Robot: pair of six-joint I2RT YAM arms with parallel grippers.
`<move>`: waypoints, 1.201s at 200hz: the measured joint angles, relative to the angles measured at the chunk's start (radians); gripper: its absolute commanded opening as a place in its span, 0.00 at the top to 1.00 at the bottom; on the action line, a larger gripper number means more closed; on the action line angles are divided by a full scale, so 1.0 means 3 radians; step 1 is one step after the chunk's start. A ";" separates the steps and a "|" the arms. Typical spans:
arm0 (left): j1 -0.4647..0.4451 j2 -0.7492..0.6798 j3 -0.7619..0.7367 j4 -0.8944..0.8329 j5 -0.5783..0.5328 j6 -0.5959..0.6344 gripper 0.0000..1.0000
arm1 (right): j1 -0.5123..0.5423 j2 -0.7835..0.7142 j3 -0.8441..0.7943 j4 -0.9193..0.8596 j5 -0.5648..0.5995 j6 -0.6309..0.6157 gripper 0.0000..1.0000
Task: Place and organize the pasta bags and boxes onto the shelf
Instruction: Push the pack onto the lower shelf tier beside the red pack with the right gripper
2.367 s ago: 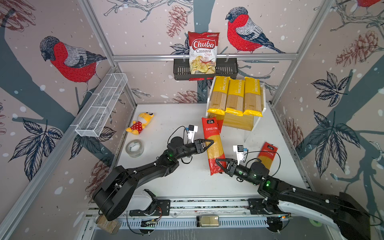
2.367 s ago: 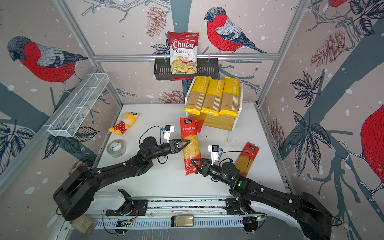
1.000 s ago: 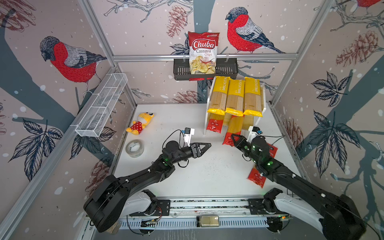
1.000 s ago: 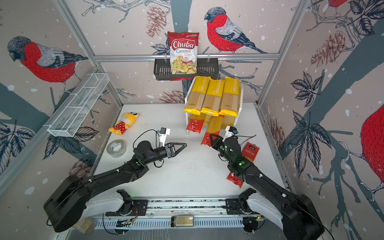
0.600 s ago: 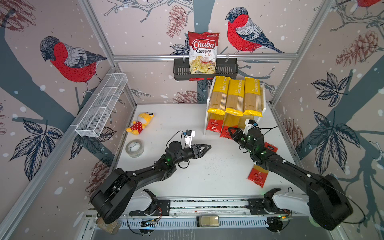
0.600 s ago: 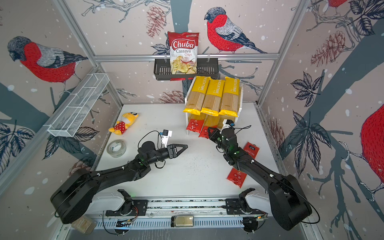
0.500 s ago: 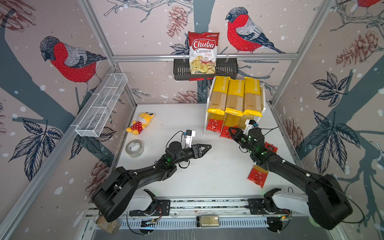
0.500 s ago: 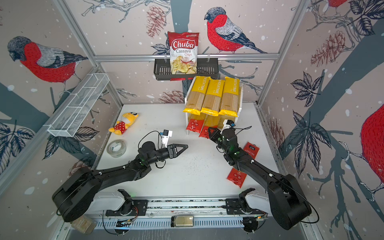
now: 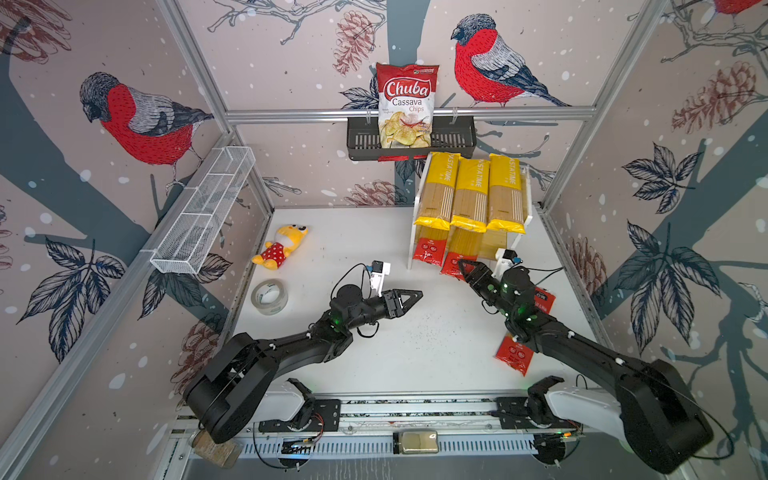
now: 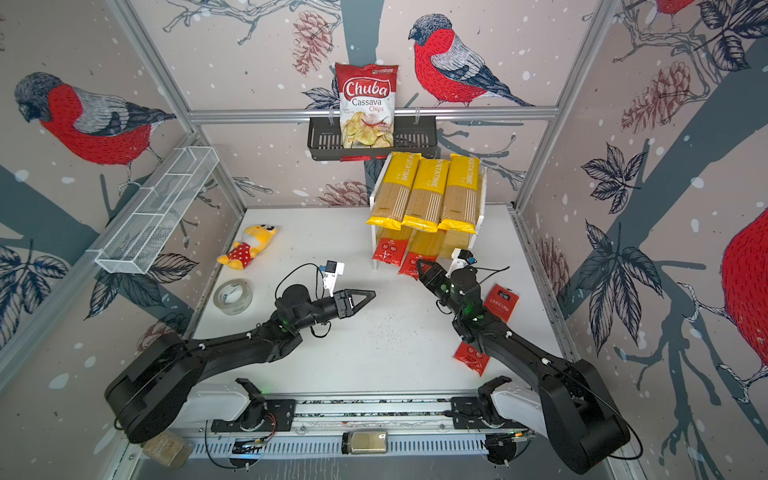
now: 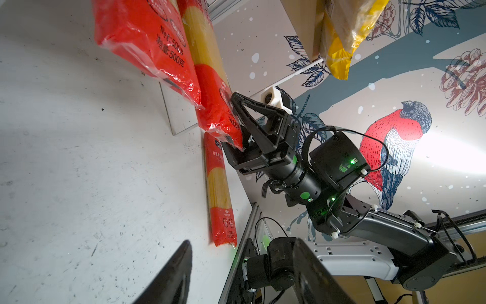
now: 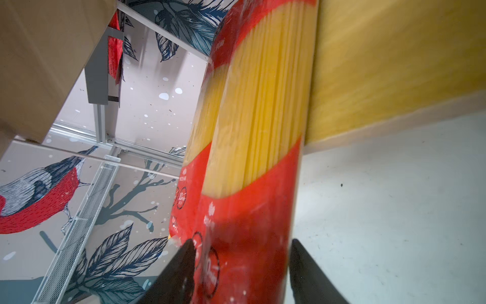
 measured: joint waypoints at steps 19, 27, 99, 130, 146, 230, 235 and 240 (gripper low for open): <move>0.0000 0.0017 0.0000 0.0000 0.0000 -0.0001 0.40 | 0.0017 -0.0123 -0.0139 0.0106 -0.0006 0.0113 0.38; 0.0000 0.0018 0.0001 0.0000 0.0000 -0.0001 0.40 | 0.0033 -0.0177 -0.0202 0.0155 -0.0004 0.0145 0.38; 0.0000 0.0009 -0.0028 0.0009 -0.0008 -0.0001 0.40 | 0.0484 -0.0313 -0.0628 0.0704 0.0467 0.0478 0.35; -0.0020 -0.0011 -0.0052 0.0022 -0.0036 -0.0003 0.40 | 0.0581 -0.0216 -0.0646 0.0928 0.0738 0.0516 0.36; -0.0027 -0.0013 -0.0070 0.0019 -0.0034 -0.0005 0.40 | 0.0586 -0.0140 -0.0631 0.0997 0.0821 0.0565 0.37; -0.0031 -0.0023 -0.0072 0.0018 -0.0083 -0.0025 0.40 | 0.0612 0.0299 -0.0223 0.0958 0.0790 0.0493 0.77; -0.0031 -0.0024 -0.0072 0.0018 -0.0083 -0.0025 0.40 | 0.0591 0.0303 -0.0211 0.0938 0.0759 0.0477 0.78; -0.0031 -0.0025 -0.0072 0.0018 -0.0083 -0.0025 0.40 | 0.0571 0.0303 -0.0200 0.0916 0.0716 0.0464 0.79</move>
